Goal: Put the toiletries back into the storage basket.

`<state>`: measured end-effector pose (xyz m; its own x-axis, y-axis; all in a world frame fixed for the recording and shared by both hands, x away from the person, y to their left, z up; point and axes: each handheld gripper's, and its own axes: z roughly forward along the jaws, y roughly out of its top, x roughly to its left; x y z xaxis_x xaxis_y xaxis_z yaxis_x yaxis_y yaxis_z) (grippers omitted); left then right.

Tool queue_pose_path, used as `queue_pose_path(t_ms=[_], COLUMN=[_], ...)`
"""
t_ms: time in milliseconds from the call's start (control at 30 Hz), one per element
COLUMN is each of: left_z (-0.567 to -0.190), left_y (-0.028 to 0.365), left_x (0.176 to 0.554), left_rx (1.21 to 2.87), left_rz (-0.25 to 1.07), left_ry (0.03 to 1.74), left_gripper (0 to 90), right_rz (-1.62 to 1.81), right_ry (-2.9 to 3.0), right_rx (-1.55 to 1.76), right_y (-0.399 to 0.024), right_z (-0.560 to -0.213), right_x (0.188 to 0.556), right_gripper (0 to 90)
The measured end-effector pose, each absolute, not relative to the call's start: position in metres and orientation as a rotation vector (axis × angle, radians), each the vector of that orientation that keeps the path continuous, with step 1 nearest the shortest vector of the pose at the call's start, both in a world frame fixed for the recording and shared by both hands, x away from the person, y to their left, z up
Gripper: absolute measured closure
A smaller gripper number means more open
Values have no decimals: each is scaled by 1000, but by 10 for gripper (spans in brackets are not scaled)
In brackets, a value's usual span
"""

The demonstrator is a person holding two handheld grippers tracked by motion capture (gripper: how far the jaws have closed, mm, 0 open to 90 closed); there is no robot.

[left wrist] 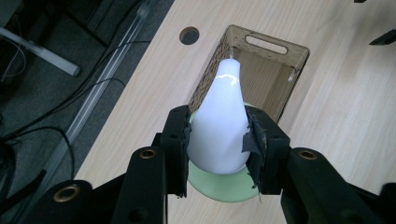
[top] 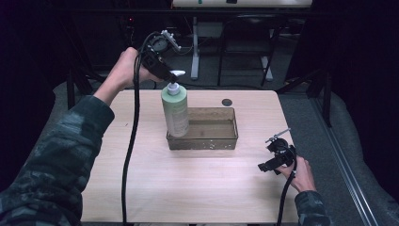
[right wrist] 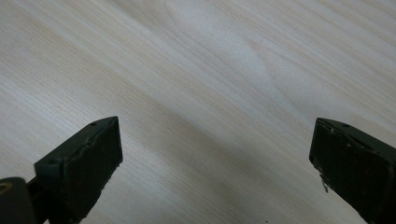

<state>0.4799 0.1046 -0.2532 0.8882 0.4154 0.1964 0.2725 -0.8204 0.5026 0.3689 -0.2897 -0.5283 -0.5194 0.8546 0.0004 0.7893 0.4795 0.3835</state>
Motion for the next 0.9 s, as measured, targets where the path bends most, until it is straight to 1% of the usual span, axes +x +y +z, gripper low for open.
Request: queue_pose_path(t_ms=[533, 900], left_z=[-266, -276], left_y=[104, 103], left_x=[481, 482], left_rx=[2581, 2620], left_rz=[392, 361], left_ry=[492, 489], left_gripper=[633, 633], right_rz=[511, 519], right_ry=[2536, 2539], right_rx=[1426, 1432], right_y=[-289, -288], right_z=[-529, -530], right_x=[369, 369], right_gripper=[23, 23])
